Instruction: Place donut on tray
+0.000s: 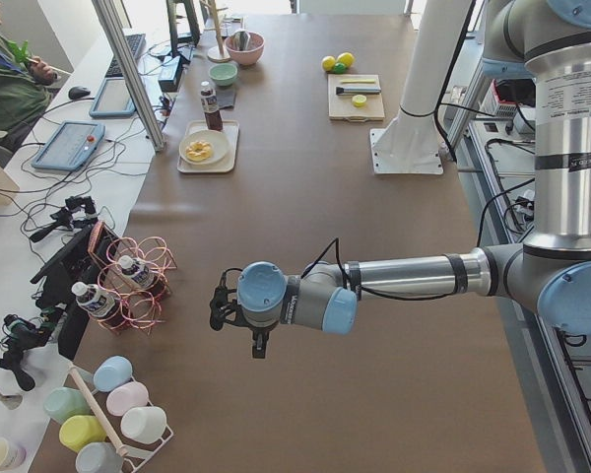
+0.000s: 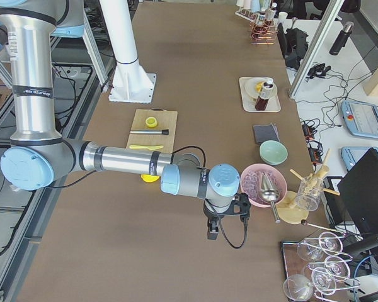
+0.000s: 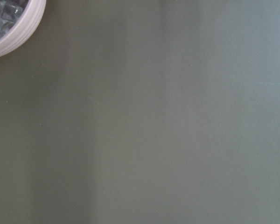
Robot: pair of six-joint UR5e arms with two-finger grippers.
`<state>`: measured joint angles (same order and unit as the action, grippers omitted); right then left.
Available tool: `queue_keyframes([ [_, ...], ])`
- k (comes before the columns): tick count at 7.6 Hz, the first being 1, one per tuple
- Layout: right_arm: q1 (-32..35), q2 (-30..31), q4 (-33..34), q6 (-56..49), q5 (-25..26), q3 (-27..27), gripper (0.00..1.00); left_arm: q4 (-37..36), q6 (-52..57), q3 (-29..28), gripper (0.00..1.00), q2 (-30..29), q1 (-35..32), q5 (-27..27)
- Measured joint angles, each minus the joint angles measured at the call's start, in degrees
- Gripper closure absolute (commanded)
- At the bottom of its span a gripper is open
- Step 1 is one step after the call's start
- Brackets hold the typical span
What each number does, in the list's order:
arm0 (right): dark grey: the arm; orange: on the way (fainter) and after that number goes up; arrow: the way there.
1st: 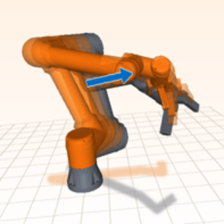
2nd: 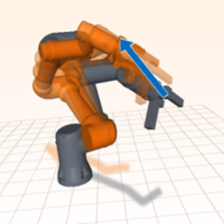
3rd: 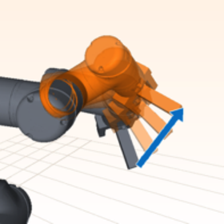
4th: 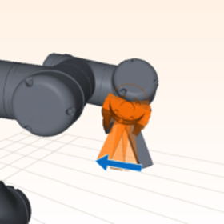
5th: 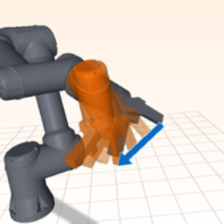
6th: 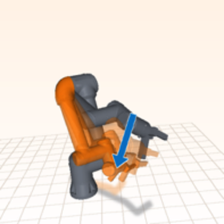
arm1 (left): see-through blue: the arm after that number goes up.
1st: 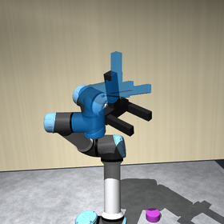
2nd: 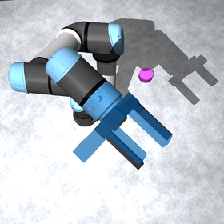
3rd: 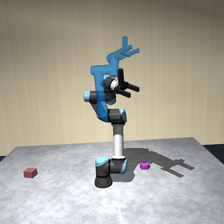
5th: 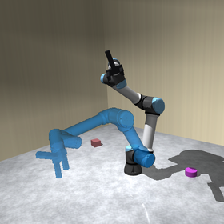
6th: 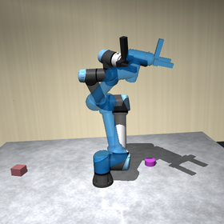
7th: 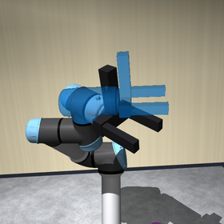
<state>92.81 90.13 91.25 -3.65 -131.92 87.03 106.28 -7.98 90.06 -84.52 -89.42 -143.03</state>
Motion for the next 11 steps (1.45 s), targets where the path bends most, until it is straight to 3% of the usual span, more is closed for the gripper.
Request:
queue_keyframes([
  [2,0.00,0.53,-0.01,-0.03,0.00,0.26,0.00,-12.10,4.33,7.04,0.01,-0.32,-0.02,4.94],
  [4,0.00,0.72,-0.02,-0.04,0.00,0.32,0.00,-20.53,12.23,8.90,0.01,-1.17,-0.70,11.31],
  [6,0.00,0.80,-0.05,-0.04,-0.04,0.38,0.00,-21.97,13.99,9.45,0.01,-1.33,-0.88,14.56],
  [11,0.00,0.92,-0.11,-0.04,-0.02,0.36,0.00,-21.31,13.48,8.68,0.01,-0.93,-1.18,15.53],
])
